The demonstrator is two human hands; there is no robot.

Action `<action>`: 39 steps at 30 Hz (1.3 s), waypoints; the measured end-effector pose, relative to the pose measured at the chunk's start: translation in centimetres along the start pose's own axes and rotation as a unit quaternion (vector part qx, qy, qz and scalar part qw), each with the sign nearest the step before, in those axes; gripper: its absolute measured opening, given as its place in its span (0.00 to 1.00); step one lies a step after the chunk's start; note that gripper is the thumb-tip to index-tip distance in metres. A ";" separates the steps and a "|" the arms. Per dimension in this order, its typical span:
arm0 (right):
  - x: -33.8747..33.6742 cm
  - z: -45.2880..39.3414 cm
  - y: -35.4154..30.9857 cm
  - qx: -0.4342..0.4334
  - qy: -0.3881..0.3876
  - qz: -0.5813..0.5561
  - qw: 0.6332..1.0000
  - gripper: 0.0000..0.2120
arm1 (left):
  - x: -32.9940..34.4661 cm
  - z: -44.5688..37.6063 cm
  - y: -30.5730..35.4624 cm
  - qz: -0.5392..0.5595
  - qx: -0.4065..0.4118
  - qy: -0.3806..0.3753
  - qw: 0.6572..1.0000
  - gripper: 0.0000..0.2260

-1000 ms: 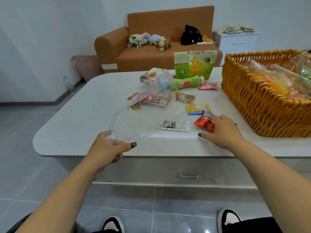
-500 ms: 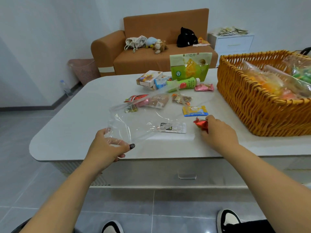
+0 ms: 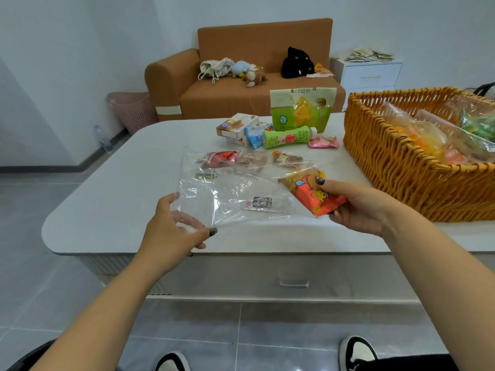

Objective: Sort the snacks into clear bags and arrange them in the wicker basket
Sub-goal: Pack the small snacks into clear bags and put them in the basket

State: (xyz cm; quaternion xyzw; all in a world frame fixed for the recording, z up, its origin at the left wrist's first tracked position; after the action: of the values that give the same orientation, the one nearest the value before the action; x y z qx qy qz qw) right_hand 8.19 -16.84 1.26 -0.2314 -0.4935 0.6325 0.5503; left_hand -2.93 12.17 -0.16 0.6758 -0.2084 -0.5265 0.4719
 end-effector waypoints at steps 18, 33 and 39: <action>-3.7 0.9 -1.3 0.036 0.037 0.134 0.990 0.16 | 0.2 -0.6 -0.4 0.054 -0.016 0.004 0.998 0.38; -4.7 1.1 -0.6 0.061 -0.002 0.053 0.997 0.18 | 1.8 -0.3 0.0 0.041 -0.014 -0.031 0.999 0.37; -2.5 0.9 -0.1 0.053 -0.169 0.186 0.966 0.20 | 2.8 0.3 0.3 0.052 -0.001 -0.103 0.993 0.35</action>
State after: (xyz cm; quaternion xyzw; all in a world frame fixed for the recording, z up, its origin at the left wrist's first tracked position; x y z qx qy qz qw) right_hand 8.19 -19.46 1.06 -0.1792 -0.4935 0.7790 0.3427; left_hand -2.10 9.75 -1.32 0.6056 -0.2901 -0.5681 0.4758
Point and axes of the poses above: each hand's wrist, its own z-axis away from the middle knuckle, its own x-axis out of the palm, y = z × x, the point moved 3 cm from there along -z, towards the middle knuckle, and after that the axes turned 1 degree about y, right-handed, at the moved point
